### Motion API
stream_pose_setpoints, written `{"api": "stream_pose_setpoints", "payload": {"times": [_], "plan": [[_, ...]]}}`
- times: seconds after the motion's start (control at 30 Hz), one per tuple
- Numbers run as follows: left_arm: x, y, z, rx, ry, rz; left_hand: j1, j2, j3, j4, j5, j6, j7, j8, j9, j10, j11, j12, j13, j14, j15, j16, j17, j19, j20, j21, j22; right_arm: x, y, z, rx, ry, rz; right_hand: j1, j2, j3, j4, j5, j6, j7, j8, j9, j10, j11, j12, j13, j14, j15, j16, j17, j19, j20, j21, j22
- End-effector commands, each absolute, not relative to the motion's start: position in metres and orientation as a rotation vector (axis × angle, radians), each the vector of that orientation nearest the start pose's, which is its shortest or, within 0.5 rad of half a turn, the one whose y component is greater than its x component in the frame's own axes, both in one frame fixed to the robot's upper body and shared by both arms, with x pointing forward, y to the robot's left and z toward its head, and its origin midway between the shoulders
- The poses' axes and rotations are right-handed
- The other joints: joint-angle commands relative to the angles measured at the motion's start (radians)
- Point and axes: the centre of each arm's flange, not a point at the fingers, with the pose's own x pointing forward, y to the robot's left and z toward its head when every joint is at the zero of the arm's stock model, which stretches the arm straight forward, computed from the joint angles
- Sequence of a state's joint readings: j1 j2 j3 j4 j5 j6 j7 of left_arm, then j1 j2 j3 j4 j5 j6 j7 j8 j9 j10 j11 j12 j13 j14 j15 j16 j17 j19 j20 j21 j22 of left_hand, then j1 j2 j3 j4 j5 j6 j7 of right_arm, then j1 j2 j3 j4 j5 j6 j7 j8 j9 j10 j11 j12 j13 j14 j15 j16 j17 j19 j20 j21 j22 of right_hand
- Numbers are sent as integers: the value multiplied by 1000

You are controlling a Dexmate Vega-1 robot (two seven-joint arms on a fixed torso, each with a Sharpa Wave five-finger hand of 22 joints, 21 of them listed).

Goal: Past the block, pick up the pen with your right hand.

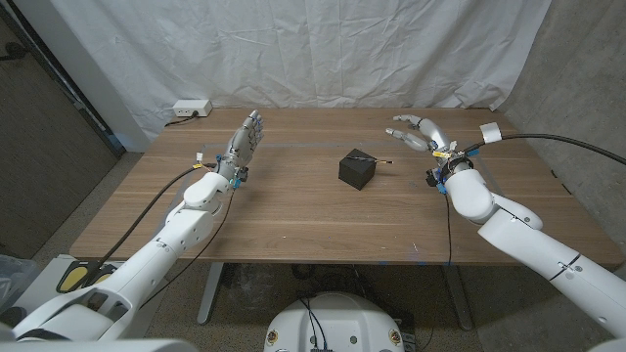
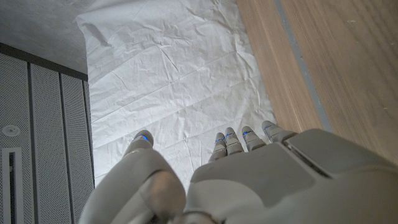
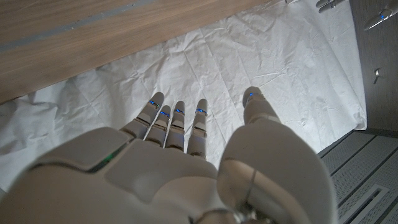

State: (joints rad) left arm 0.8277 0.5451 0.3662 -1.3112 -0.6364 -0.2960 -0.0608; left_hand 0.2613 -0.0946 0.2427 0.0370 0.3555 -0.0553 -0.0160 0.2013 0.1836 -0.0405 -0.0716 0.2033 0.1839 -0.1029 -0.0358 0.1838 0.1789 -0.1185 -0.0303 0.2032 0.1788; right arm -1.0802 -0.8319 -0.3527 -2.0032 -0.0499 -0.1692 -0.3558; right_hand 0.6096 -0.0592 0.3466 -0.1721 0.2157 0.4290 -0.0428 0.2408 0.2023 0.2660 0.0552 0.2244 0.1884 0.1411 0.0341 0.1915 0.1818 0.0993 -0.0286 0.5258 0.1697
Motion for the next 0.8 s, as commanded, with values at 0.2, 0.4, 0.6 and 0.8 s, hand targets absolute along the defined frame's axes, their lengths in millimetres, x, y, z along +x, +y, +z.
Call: {"api": "stream_pose_setpoints", "payload": {"times": [0.2, 0.4, 0.6, 0.8], "plan": [[647, 294, -13, 17, -623, -228, 10, -2, -5, -1, 3, -1, 2, -2, 4, -3, -5, 0, 4, -12, -20, 2, 3, -9, -89, -1, 4, 523, -254, 12, -877, -721, -139, 16, -2, 5, 2, 10, 14, -5, 3, 5, -3, -3, 0, 1, 0, -2, 0, 1, 7, -1, -8, 6], [646, 293, -13, 17, -625, -229, 11, -1, -6, -1, 3, -1, 2, -2, 4, -3, -5, 0, 4, -12, -20, 2, 3, -10, -88, -1, 4, 519, -255, 11, -900, -721, -151, 22, -2, 5, 3, 11, 16, -9, 3, 6, -4, -5, 0, 1, -1, -2, 0, 1, 8, -1, -11, 6], [646, 292, -13, 16, -624, -231, 11, -1, -7, -1, 3, 0, 1, -2, 4, -4, -5, 0, 4, -11, -20, 2, 3, -10, -86, -1, 4, 518, -256, 10, -916, -716, -161, 28, -2, 6, 4, 12, 18, -11, 2, 6, -4, -4, 0, 1, -1, -5, -1, 1, 9, -1, -13, 7], [645, 291, -13, 18, -627, -230, 12, 0, -8, -1, 2, 0, 1, -2, 4, -4, -4, 0, 4, -11, -21, 2, 3, -11, -85, -1, 4, 519, -255, 9, -933, -711, -159, 35, -1, 6, 5, 13, 21, -13, 2, 7, -6, -8, -1, 1, -2, -5, -1, 1, 10, -3, -17, 7]]}}
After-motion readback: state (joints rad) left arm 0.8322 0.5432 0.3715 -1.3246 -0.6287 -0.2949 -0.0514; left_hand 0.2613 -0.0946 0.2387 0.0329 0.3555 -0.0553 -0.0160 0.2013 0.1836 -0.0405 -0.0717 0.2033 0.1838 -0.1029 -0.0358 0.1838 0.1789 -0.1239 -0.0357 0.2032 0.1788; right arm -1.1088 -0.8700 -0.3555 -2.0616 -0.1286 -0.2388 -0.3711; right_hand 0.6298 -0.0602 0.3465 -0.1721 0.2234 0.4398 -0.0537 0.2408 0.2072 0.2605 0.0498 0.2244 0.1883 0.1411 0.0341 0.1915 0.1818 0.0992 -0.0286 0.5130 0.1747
